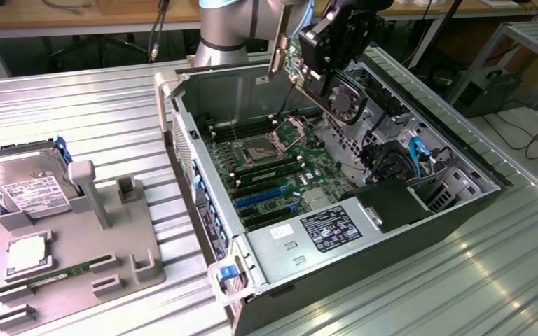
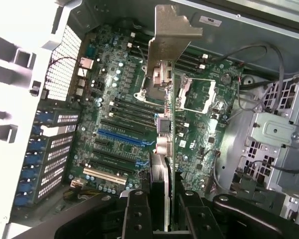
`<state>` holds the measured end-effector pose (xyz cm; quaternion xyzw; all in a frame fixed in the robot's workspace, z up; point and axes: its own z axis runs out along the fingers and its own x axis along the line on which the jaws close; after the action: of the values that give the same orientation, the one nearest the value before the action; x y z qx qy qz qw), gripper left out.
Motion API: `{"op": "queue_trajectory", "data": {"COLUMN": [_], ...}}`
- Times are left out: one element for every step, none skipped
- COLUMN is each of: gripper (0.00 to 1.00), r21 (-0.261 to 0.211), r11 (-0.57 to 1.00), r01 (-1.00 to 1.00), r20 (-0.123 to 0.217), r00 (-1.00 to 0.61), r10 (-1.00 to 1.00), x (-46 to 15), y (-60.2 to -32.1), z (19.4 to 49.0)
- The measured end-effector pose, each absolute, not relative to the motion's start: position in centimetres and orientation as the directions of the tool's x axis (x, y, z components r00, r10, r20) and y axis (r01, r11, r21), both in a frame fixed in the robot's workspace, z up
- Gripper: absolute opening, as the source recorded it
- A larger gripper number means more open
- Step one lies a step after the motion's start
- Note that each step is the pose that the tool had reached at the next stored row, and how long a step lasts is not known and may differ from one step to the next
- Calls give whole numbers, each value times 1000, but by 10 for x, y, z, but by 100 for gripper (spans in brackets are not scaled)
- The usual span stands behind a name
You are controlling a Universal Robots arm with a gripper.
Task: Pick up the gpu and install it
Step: 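Insert the gpu into the slot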
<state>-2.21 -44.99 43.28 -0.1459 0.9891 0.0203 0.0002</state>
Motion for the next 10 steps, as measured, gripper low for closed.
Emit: {"op": "queue_trajectory", "data": {"gripper": [27,27,27,27,27,27,27,27,27,27], "r21": [40,40,40,40,40,40,40,40,40,40], "r11": [954,951,947,944,940,937,933,929,925,921], "r01": [-299,-308,-318,-327,-339,-348,-359,-369,-378,-388], "r20": [-6,-6,-6,-6,-6,-6,-6,-6,-6,-6], "r00": [-954,-951,-948,-945,-941,-937,-933,-929,-926,-922], "r10": [-299,-308,-318,-327,-339,-348,-359,-369,-378,-388], "x": [-22,-22,-22,-22,-22,-22,-22,-22,-22,-22], "y": [-450,-450,-450,-450,-450,-450,-450,-450,-450,-450], "z": [433,433,433,433,433,433,433,433,433,433]}}
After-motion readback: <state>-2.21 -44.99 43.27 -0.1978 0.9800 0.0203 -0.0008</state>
